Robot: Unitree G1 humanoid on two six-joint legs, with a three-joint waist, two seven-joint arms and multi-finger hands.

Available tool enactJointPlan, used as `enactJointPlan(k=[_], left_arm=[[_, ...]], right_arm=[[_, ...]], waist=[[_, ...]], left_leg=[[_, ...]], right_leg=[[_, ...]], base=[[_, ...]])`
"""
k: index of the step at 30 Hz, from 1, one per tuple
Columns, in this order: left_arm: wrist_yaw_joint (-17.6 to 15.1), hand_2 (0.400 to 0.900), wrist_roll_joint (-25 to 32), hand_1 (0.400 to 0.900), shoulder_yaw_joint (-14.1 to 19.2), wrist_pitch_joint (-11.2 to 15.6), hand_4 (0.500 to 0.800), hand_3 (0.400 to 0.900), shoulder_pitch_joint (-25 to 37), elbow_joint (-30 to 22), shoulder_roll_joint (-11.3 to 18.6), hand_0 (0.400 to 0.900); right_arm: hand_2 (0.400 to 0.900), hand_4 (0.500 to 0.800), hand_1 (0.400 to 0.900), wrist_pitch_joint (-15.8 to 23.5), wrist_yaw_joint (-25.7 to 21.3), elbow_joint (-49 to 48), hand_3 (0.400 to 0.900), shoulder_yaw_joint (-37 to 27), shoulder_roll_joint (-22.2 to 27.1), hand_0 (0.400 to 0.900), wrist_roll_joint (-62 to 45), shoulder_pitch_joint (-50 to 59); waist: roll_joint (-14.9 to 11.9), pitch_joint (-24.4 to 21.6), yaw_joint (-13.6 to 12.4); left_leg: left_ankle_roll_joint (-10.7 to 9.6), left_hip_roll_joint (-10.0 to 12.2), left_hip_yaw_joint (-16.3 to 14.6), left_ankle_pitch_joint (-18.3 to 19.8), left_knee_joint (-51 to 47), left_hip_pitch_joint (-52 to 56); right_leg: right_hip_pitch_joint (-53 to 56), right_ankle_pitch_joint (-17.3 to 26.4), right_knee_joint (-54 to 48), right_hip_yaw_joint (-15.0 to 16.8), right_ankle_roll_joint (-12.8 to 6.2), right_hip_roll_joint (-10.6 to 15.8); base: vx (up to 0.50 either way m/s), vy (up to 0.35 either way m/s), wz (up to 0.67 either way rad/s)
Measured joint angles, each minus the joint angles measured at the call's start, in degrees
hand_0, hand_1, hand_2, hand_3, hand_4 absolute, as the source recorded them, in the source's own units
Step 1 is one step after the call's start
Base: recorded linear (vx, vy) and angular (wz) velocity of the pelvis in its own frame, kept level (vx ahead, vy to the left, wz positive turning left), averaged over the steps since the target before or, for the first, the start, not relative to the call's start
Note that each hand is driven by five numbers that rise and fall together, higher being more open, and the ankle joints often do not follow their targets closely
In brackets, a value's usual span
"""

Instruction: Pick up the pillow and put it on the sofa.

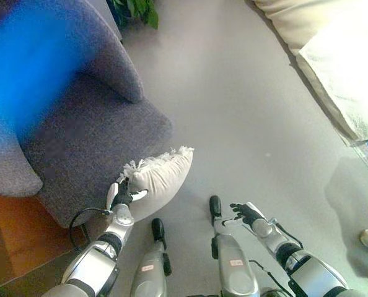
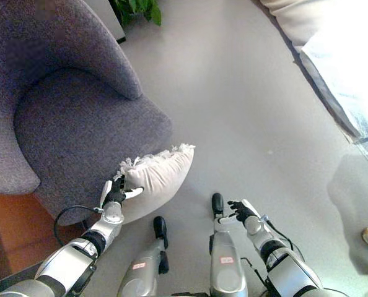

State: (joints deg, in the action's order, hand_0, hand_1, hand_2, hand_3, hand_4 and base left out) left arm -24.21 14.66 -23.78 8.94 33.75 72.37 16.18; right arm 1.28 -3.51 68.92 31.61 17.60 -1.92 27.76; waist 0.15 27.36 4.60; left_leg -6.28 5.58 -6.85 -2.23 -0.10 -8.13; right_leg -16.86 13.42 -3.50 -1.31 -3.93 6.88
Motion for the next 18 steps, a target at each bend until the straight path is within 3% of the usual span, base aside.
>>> enactJointPlan(k=[5, 6, 7, 8, 18], left_arm=[[-0.1, 0.9, 1.9, 0.9, 0.4, 0.0, 0.8, 0.9, 2.7, 1.5, 0.3, 0.9], [-0.1, 0.665, 2.1, 0.665, 0.4, 0.0, 0.659, 0.665, 3.3, 1.7, 0.4, 0.665], [-0.3, 0.608, 2.1, 0.608, 0.4, 0.0, 0.625, 0.608, 3.7, 1.7, 0.5, 0.608], [-0.3, 0.4, 2.2, 0.4, 0.4, 0.0, 0.5, 0.4, 4.1, 1.7, 0.7, 0.4], [-0.9, 0.4, 4.6, 0.4, 0.4, -0.1, 0.5, 0.4, 6.8, 2.0, 3.1, 0.4]], right_arm=[[0.9, 0.8, 0.9, 0.0, -0.3, -0.6, 0.9, 1.4, -0.2, 0.9, -0.6, 1.0], [0.9, 0.8, 0.9, 0.0, -0.5, -1.0, 0.9, 1.5, -0.2, 0.9, -0.7, 1.1], [0.9, 0.8, 0.9, -0.1, -0.8, -1.4, 0.9, 1.6, -0.2, 0.9, -0.7, 1.1], [0.9, 0.8, 0.9, -0.1, -1.0, -1.6, 0.9, 1.8, -0.2, 0.9, -0.7, 1.2], [0.9, 0.8, 0.9, -0.8, -1.3, -3.6, 0.9, 2.0, -0.5, 0.9, -1.8, 1.7]], waist=[[-0.9, 0.6, 0.1], [-1.1, 0.6, 0.1], [-1.2, 0.7, 0.1], [-1.3, 0.7, 0.2], [-2.3, 1.2, 1.7]], left_leg=[[-0.1, 0.0, -0.4, 0.0, 1.1, -2.0], [-0.1, 0.0, -0.4, 0.0, 1.4, -2.7], [-0.2, 0.0, -0.4, 0.0, 1.6, -3.3], [-0.2, 0.0, -0.4, 0.0, 1.8, -4.0], [-0.3, 0.1, -0.3, 0.0, 2.4, -6.6]], right_leg=[[-2.3, 0.1, 1.0, 0.7, 0.06, 0.0], [-2.9, 0.1, 1.1, 0.8, 0.11, 0.0], [-3.5, 0.1, 1.2, 0.8, 0.13, 0.0], [-4.1, 0.2, 1.3, 0.8, 0.16, 0.0], [-6.7, 0.4, 2.0, 0.8, 0.35, -0.1]], base=[[-0.03, -0.026, -0.01], [-0.03, -0.023, 0.0], [0.0, 0.0, 0.0], [0.0, 0.0, 0.0], [0.0, 0.0, 0.0]])
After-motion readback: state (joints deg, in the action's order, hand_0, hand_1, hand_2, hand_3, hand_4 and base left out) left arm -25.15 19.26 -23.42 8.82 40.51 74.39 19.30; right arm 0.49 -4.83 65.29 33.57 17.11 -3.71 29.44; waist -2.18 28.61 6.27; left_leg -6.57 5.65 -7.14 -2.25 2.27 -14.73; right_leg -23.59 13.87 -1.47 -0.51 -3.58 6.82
